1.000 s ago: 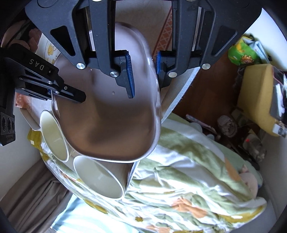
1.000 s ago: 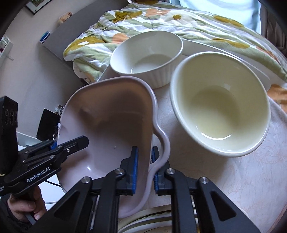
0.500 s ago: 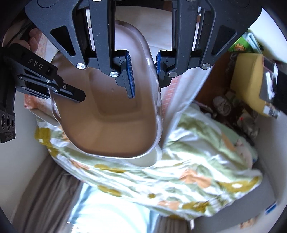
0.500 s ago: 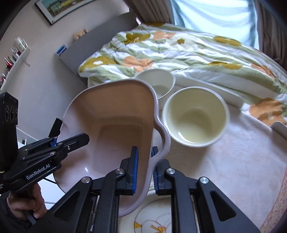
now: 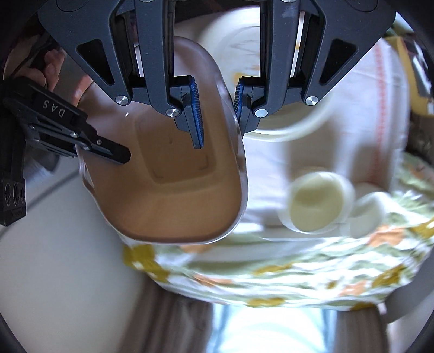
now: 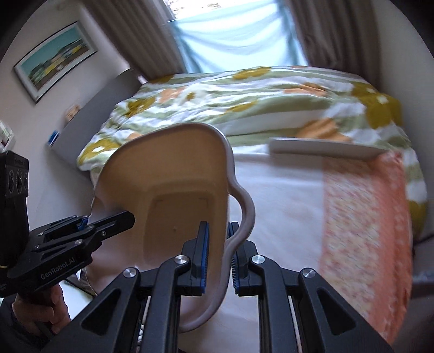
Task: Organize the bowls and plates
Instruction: 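Lift the pink-beige dish with both tools and carry it onto the orange runner, then lower the pink-beige dish onto the runner and open both tools, then reach both tools to the cream bowl and close on its rim, then carry the cream bowl with both tools and lower it into the pink-beige dish, then open both tools and move them to the white ramekin bowl, then close both tools on the white ramekin bowl rim and lift it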
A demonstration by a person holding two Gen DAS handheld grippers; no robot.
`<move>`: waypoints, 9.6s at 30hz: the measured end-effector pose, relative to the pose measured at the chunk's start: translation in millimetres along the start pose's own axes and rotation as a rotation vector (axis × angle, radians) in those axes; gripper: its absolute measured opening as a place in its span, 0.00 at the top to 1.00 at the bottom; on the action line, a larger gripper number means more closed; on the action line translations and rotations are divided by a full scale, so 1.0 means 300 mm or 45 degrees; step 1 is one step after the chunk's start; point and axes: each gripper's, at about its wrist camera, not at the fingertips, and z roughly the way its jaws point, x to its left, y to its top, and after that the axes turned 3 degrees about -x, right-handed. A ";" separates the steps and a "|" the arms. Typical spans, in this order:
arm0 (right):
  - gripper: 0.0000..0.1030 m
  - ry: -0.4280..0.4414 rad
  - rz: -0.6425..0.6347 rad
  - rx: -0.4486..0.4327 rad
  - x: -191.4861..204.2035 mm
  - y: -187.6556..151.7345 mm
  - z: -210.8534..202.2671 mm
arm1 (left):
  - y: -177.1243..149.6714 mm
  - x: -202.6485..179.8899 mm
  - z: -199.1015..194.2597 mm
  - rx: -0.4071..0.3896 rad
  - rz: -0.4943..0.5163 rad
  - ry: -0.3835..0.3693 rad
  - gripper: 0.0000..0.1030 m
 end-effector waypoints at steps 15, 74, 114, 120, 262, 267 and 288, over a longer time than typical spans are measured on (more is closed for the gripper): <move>0.87 -0.185 0.182 0.052 -0.400 -0.211 -0.034 | -0.143 -0.363 0.347 0.180 0.139 -0.091 0.83; 0.06 -0.192 -0.349 -0.204 -0.102 -0.099 -0.333 | -0.030 -0.211 -0.113 -0.076 0.027 0.089 0.01; 0.66 0.021 0.033 0.329 0.363 0.258 0.716 | 0.164 0.799 0.370 0.173 -0.420 -0.103 0.70; 0.82 0.035 0.021 0.331 0.391 0.250 0.734 | 0.164 0.824 0.361 0.168 -0.398 -0.081 0.80; 0.42 0.284 -0.596 0.400 0.702 0.487 0.822 | 0.119 1.078 0.136 -0.055 -0.989 0.153 0.52; 0.53 0.287 -0.508 0.459 0.697 0.489 0.945 | 0.146 1.138 0.219 -0.034 -0.961 0.160 0.62; 0.84 0.308 -0.464 0.493 0.718 0.444 1.011 | 0.148 1.152 0.239 -0.022 -0.820 0.183 0.82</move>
